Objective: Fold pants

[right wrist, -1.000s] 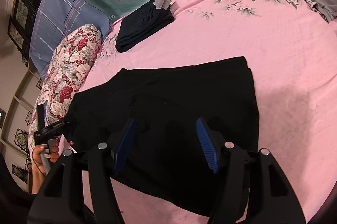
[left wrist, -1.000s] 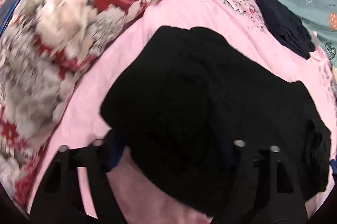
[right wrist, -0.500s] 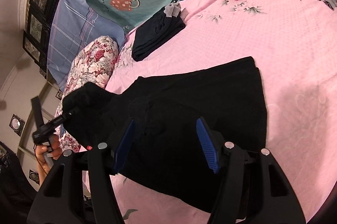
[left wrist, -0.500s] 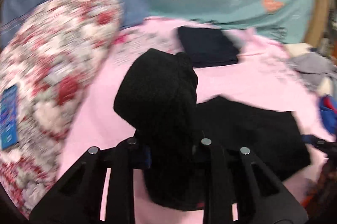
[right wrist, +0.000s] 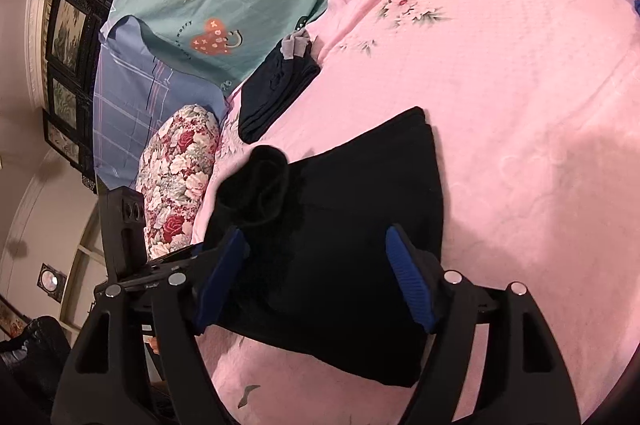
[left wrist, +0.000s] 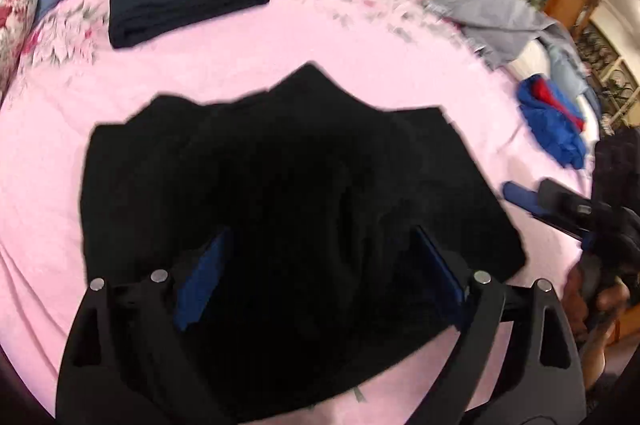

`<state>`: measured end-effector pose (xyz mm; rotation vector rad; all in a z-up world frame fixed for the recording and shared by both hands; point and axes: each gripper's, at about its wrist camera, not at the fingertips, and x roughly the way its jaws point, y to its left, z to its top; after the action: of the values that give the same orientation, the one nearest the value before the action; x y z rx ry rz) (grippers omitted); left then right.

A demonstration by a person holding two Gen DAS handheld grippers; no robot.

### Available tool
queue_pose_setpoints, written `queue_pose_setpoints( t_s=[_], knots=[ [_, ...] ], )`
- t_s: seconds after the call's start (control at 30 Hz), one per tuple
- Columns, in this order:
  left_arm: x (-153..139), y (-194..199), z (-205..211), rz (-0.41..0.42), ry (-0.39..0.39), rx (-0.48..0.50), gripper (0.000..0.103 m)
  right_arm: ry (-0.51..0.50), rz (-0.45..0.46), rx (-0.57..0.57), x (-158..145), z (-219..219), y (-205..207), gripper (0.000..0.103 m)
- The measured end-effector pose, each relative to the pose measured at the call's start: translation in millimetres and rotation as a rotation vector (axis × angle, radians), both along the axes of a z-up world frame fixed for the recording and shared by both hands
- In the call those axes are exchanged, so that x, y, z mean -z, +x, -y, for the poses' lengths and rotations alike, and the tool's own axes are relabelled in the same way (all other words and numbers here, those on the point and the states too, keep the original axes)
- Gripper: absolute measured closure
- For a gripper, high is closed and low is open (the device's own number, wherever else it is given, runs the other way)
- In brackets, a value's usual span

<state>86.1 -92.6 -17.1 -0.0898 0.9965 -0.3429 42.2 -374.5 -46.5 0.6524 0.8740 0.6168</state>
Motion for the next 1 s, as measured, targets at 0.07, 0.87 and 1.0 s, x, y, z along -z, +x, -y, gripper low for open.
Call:
queue_pose_setpoints(
  t_s=[0.07, 0.87, 1.0],
  knots=[
    [-16.0, -8.9, -13.5, 0.036, -0.034, -0.006, 0.008, 0.008, -0.004, -0.022, -0.5, -6.6, 4.5, 0.027],
    [50.1, -25.8, -117.1, -0.097, 0.120, -0.332, 0.004, -0.133, -0.144, -0.183, 13.6, -149.9, 54.0, 0.050],
    [45.2, -29.0, -127.3, -0.106, 0.066, -0.344, 0.004, -0.111, -0.043, -0.178, -8.2, -155.3, 45.1, 0.078]
  ],
)
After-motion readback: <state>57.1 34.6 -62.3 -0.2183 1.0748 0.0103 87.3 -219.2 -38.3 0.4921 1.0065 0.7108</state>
